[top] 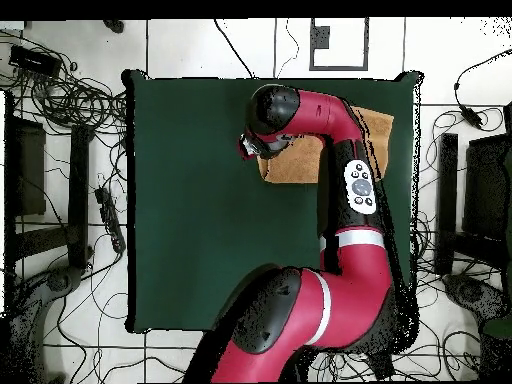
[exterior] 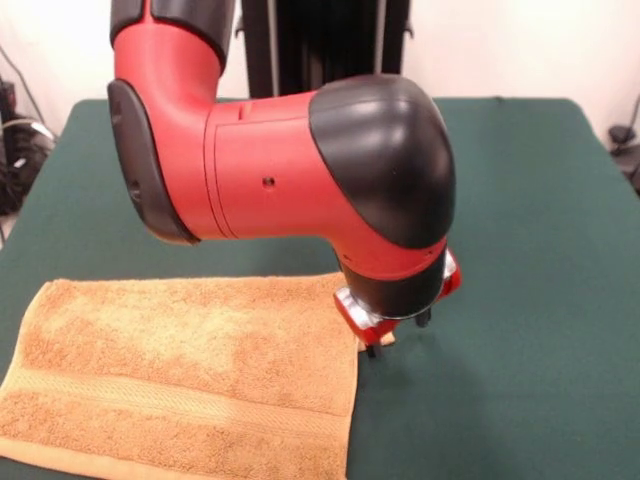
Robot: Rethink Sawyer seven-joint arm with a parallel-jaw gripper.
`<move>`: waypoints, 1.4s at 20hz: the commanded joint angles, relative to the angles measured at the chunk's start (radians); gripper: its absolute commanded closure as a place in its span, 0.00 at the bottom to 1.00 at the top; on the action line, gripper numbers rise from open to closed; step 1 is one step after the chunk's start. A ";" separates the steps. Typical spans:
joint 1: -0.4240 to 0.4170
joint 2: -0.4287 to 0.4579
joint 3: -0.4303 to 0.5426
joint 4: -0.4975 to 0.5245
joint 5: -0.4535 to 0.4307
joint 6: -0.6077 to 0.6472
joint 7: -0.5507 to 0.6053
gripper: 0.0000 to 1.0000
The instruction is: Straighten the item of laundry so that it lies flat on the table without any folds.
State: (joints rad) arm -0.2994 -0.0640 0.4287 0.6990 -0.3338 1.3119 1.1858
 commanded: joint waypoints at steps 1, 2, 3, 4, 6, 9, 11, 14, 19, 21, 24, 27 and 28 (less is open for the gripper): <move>0.057 0.093 0.065 -0.021 -0.016 0.063 -0.120 0.00; 0.055 0.091 0.066 -0.017 -0.013 0.052 -0.119 0.00; 0.056 0.087 0.063 -0.012 -0.012 0.051 -0.116 0.00; 0.059 0.088 0.059 -0.017 -0.013 0.054 -0.113 0.00; 0.072 0.091 0.047 -0.038 -0.026 0.077 -0.103 0.00; 0.089 0.082 0.031 -0.055 -0.045 0.073 -0.083 0.00; 0.100 0.073 0.022 -0.067 -0.057 0.082 -0.077 0.00; 0.115 0.064 0.014 -0.097 -0.081 0.144 -0.092 0.00; 0.120 0.062 0.034 -0.128 -0.125 0.209 -0.236 0.00; 0.128 0.076 0.040 -0.176 -0.165 0.259 -0.314 0.00; 0.119 0.067 0.031 -0.177 -0.191 0.267 -0.353 0.00; 0.113 0.048 0.023 -0.176 -0.215 0.274 -0.374 0.00; 0.116 0.051 0.023 -0.199 -0.229 0.289 -0.380 0.00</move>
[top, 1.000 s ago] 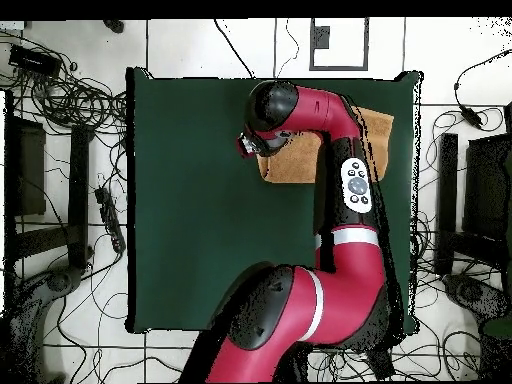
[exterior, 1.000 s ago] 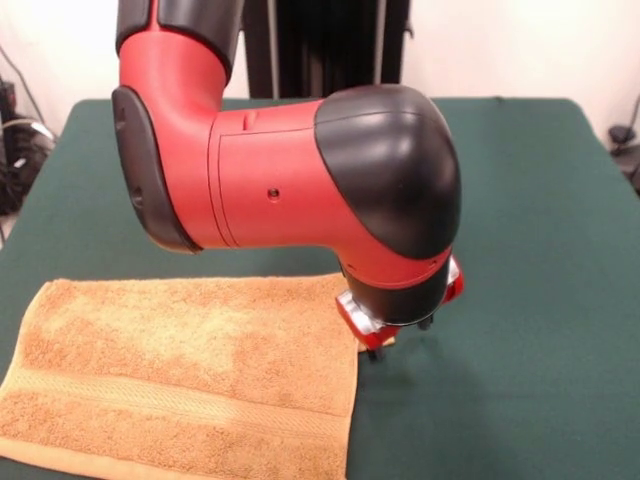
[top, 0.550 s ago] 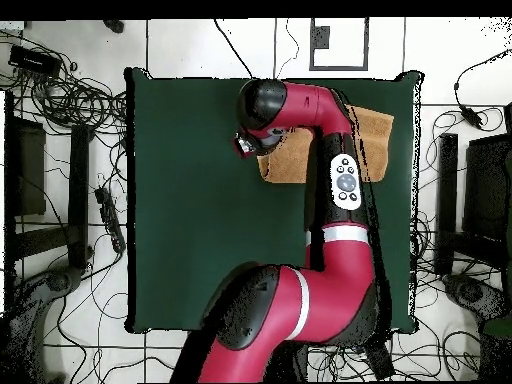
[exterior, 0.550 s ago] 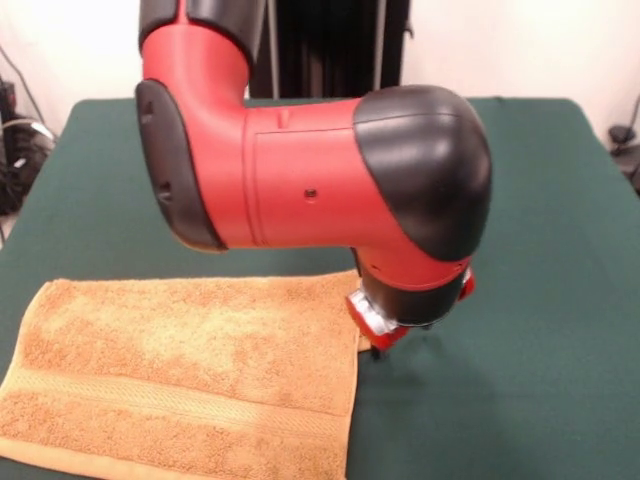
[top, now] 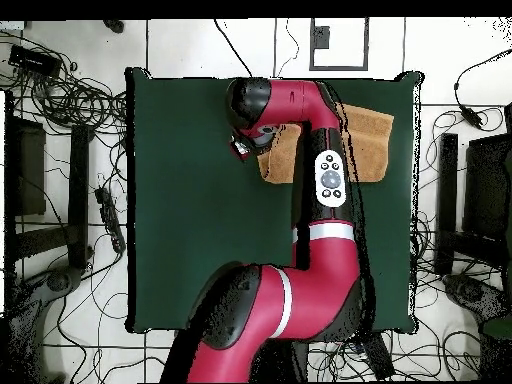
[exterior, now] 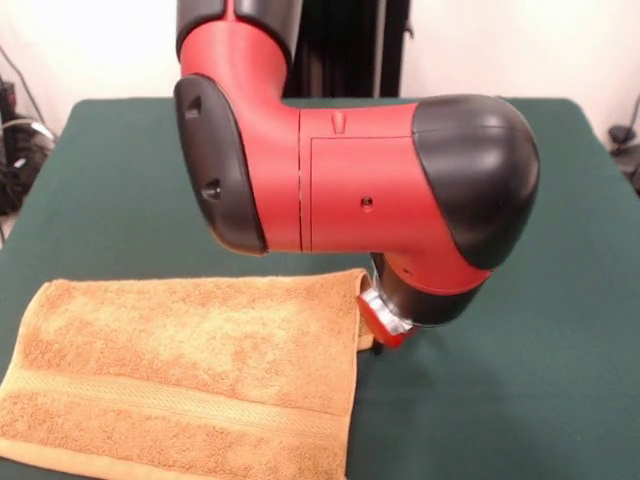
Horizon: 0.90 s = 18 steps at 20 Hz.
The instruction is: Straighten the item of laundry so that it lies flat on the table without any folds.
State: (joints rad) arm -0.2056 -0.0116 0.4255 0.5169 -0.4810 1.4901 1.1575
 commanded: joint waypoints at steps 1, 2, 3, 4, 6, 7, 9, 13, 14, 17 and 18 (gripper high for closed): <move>0.025 0.003 0.026 -0.042 -0.099 0.125 -0.358 0.00; 0.032 0.008 0.023 -0.074 -0.123 0.149 -0.364 0.00; 0.039 0.019 0.025 -0.112 -0.153 0.178 -0.379 0.00; 0.042 0.024 0.028 -0.139 -0.177 0.197 -0.394 0.00; 0.045 0.031 0.040 -0.175 -0.210 0.217 -0.411 0.00; 0.041 0.029 0.045 -0.180 -0.219 0.216 -0.417 0.00; 0.037 0.024 0.048 -0.171 -0.225 0.194 -0.414 0.00; 0.044 0.038 0.065 -0.187 -0.242 0.219 -0.389 0.00; 0.042 0.052 0.071 -0.190 -0.238 0.260 -0.367 0.00; 0.030 0.084 0.076 -0.169 -0.208 0.302 -0.321 0.00; 0.024 0.090 0.077 -0.158 -0.193 0.296 -0.305 0.00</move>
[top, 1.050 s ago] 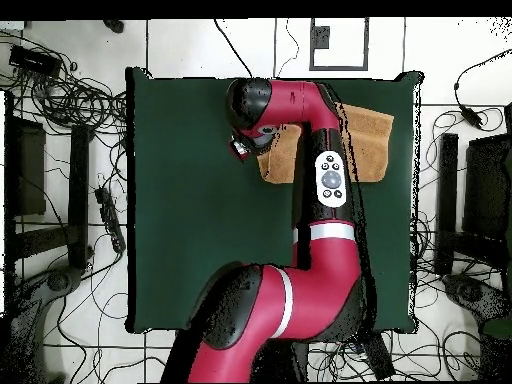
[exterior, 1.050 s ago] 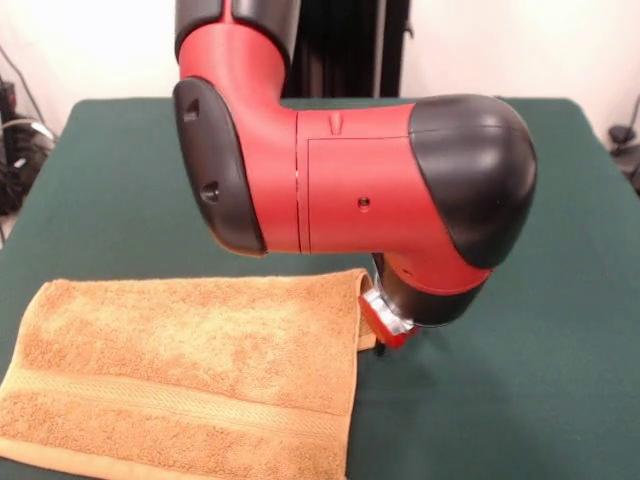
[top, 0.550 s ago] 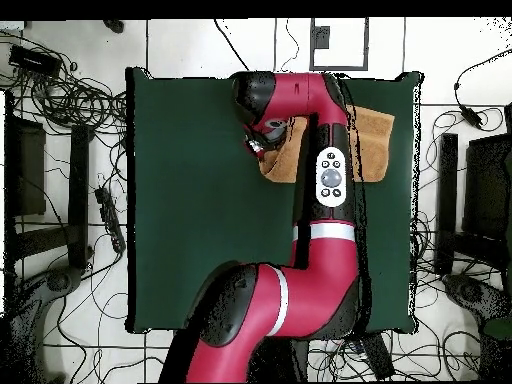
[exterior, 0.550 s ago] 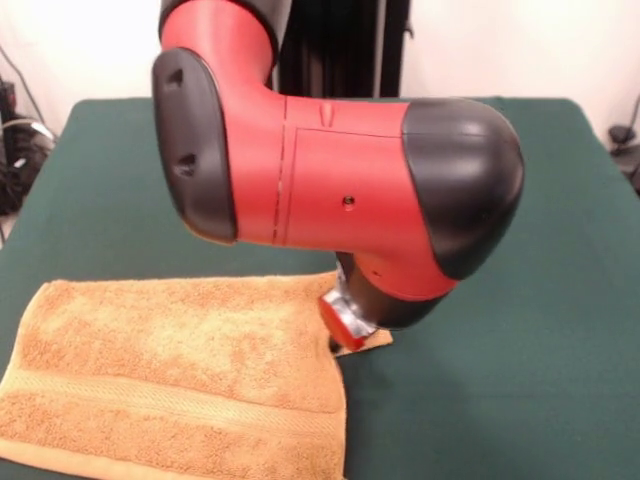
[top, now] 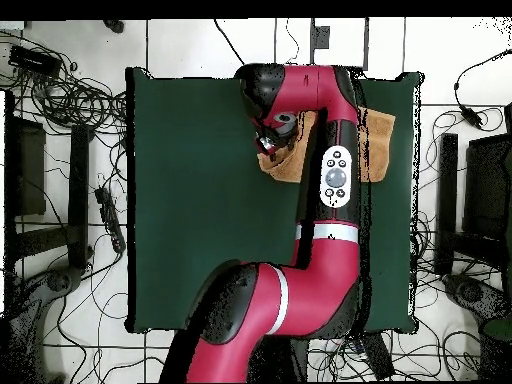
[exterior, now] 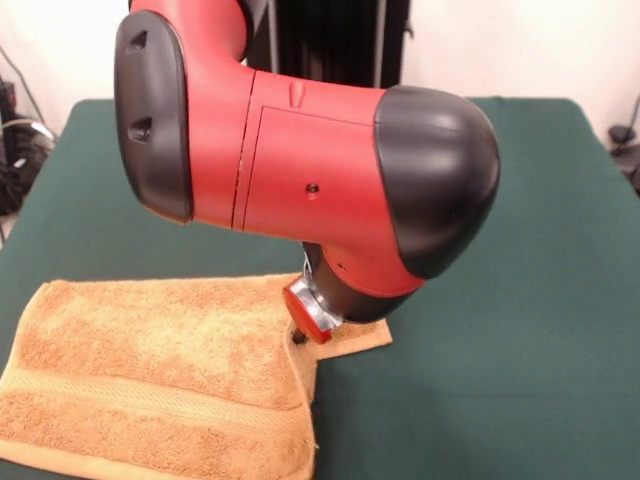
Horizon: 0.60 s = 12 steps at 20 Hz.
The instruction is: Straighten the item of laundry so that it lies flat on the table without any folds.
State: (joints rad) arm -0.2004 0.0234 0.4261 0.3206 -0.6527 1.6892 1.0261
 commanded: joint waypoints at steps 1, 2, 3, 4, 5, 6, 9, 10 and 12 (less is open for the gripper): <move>0.015 0.058 0.075 0.048 -0.010 0.094 -0.163 0.00; 0.013 0.062 0.078 0.051 -0.001 0.099 -0.149 0.00; 0.011 0.065 0.082 0.054 0.009 0.104 -0.136 0.00; 0.008 0.066 0.085 0.058 0.020 0.113 -0.123 0.00; 0.010 0.071 0.090 0.054 0.025 0.130 -0.114 0.00; 0.008 0.075 0.095 0.054 0.033 0.134 -0.106 0.00; 0.002 0.080 0.101 0.063 0.058 0.126 -0.085 0.00; -0.003 0.079 0.102 0.074 0.072 0.108 -0.080 0.00; -0.014 0.074 0.103 0.102 0.106 0.054 -0.070 0.00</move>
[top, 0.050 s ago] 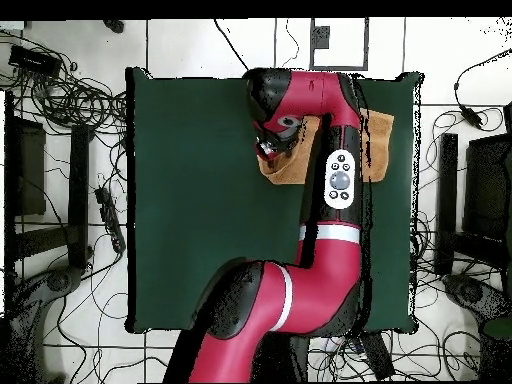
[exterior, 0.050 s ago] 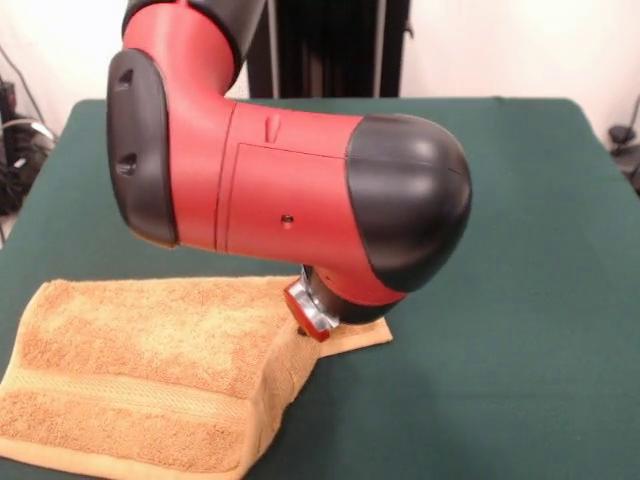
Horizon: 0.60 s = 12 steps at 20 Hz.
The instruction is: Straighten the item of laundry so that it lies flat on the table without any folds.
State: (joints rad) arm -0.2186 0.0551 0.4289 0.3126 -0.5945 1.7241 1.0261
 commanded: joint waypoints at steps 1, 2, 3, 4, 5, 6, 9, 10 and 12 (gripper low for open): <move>-0.002 0.039 0.101 0.128 0.069 -0.018 -0.064 0.00; -0.009 0.035 0.102 0.145 0.089 -0.054 -0.058 0.00; -0.014 0.029 0.100 0.162 0.108 -0.086 -0.052 0.00; -0.017 0.025 0.099 0.170 0.124 -0.108 -0.048 0.00; -0.019 0.022 0.099 0.176 0.138 -0.130 -0.046 0.00; -0.023 0.016 0.097 0.186 0.156 -0.157 -0.042 0.00; -0.034 -0.004 0.100 0.214 0.216 -0.247 -0.030 0.00; -0.040 -0.016 0.101 0.231 0.239 -0.275 -0.027 0.00; -0.057 -0.041 0.082 0.322 0.279 -0.372 -0.023 0.00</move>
State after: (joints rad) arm -0.2807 0.0421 0.4295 0.3926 -0.3775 1.5520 1.0261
